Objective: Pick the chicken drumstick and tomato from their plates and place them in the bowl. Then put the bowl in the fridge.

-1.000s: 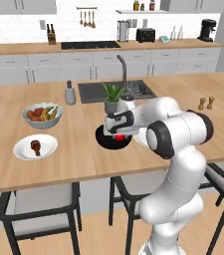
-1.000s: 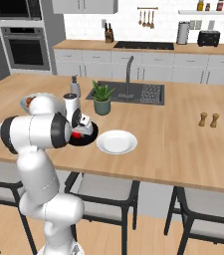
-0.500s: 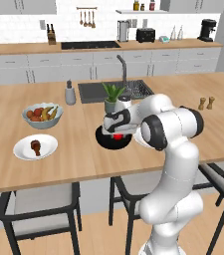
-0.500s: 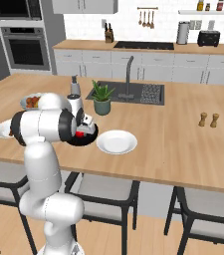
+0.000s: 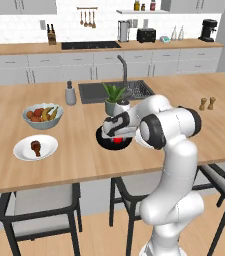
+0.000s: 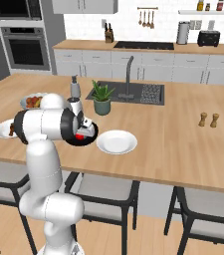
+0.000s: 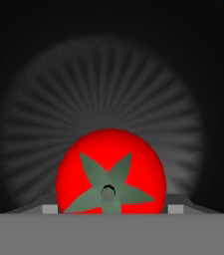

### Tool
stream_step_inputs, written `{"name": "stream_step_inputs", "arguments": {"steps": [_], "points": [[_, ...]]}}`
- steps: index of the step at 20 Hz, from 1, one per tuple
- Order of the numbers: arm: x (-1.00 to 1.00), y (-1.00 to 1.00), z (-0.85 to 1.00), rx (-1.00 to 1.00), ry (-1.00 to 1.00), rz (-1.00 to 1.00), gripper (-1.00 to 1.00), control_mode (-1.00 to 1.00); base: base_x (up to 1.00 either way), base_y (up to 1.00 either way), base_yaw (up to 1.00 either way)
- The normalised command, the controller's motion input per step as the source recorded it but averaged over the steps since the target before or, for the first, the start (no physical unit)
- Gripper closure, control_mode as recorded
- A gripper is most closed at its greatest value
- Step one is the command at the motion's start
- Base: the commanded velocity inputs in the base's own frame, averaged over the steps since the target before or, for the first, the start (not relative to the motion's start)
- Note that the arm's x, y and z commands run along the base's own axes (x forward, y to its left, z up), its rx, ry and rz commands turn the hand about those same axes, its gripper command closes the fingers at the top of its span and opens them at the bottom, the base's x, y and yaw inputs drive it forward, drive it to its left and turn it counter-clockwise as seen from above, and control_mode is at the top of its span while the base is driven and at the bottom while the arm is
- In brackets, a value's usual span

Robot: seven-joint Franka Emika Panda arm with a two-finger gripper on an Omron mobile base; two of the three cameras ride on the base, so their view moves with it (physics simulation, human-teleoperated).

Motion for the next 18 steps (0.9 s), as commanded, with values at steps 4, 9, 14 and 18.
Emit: {"name": "stream_step_inputs", "arguments": {"steps": [4, 9, 14, 18], "points": [[0.00, 0.00, 0.00, 0.00, 0.00, 0.00, -1.00, -1.00, 0.00, 0.00, 0.00], [0.00, 0.00, 0.00, 0.00, 0.00, 0.00, -1.00, -1.00, 0.00, 0.00, 0.00], [0.00, -0.01, 0.03, 0.00, 0.00, 0.00, -1.00, -1.00, 0.00, 0.00, 0.00], [-0.34, 0.00, 0.66, 0.00, 0.00, 0.00, -1.00, -1.00, 0.00, 0.00, 0.00]]}}
